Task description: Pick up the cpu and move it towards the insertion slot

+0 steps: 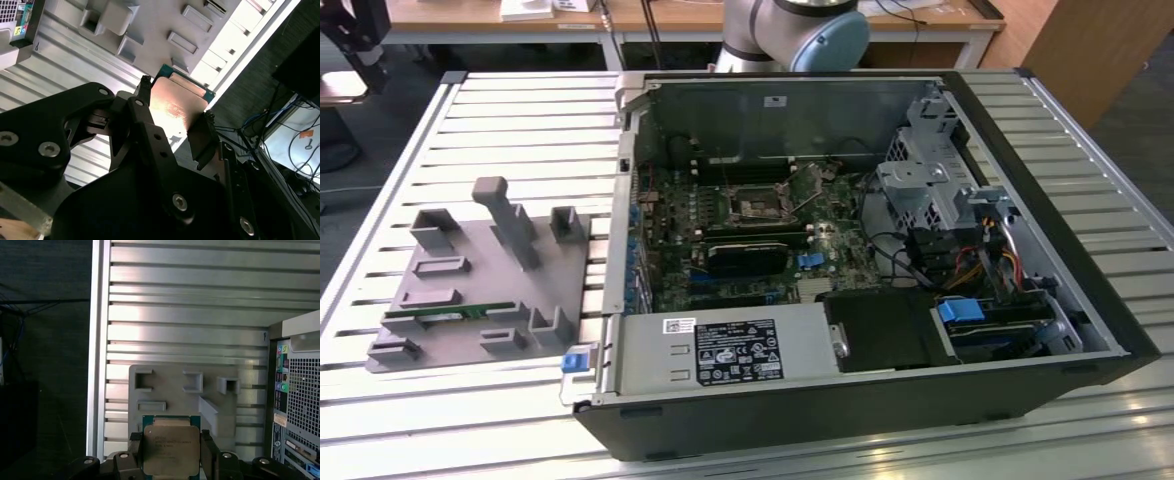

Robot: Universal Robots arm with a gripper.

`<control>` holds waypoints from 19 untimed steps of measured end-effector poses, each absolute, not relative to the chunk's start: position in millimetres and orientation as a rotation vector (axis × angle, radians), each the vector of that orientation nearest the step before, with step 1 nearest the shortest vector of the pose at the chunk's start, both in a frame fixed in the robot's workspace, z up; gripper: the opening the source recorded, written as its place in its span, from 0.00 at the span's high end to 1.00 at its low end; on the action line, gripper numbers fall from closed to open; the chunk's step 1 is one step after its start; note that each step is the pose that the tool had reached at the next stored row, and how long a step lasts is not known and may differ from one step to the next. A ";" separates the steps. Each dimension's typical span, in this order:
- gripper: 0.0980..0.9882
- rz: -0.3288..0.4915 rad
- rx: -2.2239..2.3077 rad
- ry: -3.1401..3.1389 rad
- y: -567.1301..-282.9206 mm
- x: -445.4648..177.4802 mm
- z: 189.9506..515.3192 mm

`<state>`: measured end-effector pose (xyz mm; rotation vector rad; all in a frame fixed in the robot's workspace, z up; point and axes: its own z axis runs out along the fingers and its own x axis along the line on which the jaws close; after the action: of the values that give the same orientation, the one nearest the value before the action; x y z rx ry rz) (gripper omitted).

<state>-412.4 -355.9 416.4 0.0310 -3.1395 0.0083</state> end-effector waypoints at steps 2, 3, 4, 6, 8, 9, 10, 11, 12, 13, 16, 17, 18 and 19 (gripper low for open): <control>0.50 0.008 0.031 -3.139 -355.9 -411.3 416.4; 0.50 0.008 0.031 -3.139 -355.9 -410.6 416.4; 0.50 0.008 0.031 -3.139 -355.9 -409.7 416.3; 0.50 0.008 0.031 -3.139 -355.8 -408.5 416.4; 0.50 0.008 0.031 -3.139 -355.8 -407.1 416.3; 0.50 0.008 0.031 -3.139 -355.8 -406.3 416.4; 0.50 0.008 0.031 -3.139 -355.8 -405.5 416.4; 0.50 0.008 0.031 -3.139 -355.7 -404.5 416.4; 0.50 0.008 0.031 -3.139 -355.7 -403.4 416.4; 0.50 0.008 0.031 -3.139 -355.6 -402.2 416.4; 0.50 0.008 0.031 -3.139 -355.5 -398.6 416.4; 0.50 0.008 0.031 -3.139 -355.5 -397.5 416.4; 0.50 0.008 0.031 -3.139 -355.5 -396.2 416.3; 0.50 0.008 0.031 -3.139 -355.5 -395.0 416.4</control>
<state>-395.0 -355.5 416.4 0.0309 -3.1395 0.0083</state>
